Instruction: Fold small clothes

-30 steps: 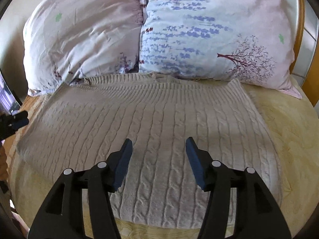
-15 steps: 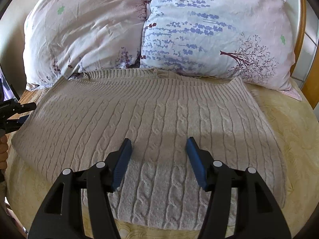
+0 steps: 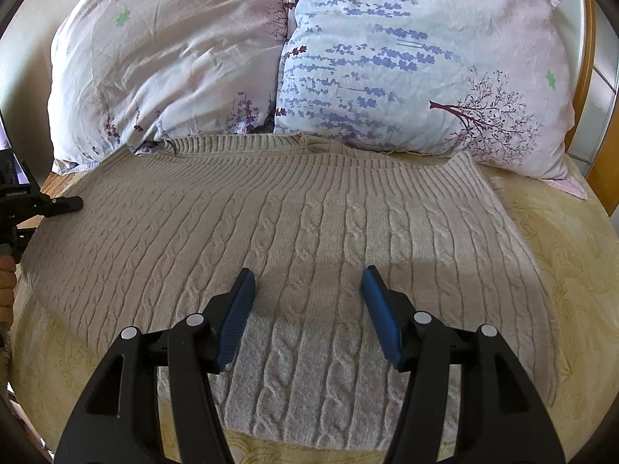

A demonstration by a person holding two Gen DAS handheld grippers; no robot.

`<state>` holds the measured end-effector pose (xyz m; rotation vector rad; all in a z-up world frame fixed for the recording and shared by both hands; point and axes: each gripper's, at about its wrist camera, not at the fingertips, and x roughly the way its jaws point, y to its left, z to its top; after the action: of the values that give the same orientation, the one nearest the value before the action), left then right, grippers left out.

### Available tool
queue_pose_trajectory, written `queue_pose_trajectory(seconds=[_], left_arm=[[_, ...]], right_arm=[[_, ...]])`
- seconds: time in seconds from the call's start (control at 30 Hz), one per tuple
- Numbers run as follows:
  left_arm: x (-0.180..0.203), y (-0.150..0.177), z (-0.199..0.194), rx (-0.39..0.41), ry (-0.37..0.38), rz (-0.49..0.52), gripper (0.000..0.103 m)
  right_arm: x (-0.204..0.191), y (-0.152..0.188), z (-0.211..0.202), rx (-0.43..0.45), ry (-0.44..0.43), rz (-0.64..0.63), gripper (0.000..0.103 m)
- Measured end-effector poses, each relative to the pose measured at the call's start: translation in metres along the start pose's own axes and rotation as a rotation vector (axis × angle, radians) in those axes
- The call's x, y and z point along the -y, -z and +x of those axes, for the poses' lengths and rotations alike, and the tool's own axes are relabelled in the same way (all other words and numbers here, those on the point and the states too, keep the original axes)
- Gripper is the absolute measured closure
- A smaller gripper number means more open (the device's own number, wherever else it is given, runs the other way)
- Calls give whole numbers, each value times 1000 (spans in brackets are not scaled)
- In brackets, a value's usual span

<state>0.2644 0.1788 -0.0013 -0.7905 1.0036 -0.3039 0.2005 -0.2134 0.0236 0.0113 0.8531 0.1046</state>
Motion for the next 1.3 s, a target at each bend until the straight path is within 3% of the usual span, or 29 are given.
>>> queue_pose_trajectory(seconds=[0.2,0.43,0.73,0.9,1.07,1.13,1.2,1.27,1.3], left_arm=[[21,0,-10,40,81,2,84],[90,13,-15,70,253,56,86],[180,51,38,-19,421,114,87],[231,79,88,-98,420,168,87],[258,111,158,-215,307,195,85],[259,121,181,-274,283,181,79],[260,127,184,-306,332,186,76],[267,126,170,-315,392,229,60],[270,124,160,-310,400,253,47]], right_arm=[[6,1,-3,5,-36,30,43],[30,4,-20,49,-60,106,43],[79,8,-52,140,-114,220,43],[119,12,-69,189,-94,312,43],[150,22,-76,191,-111,402,43],[164,24,-76,182,-160,454,43],[177,25,-77,179,-212,507,43],[189,27,-79,176,-267,561,43],[192,25,-78,167,-292,579,43]])
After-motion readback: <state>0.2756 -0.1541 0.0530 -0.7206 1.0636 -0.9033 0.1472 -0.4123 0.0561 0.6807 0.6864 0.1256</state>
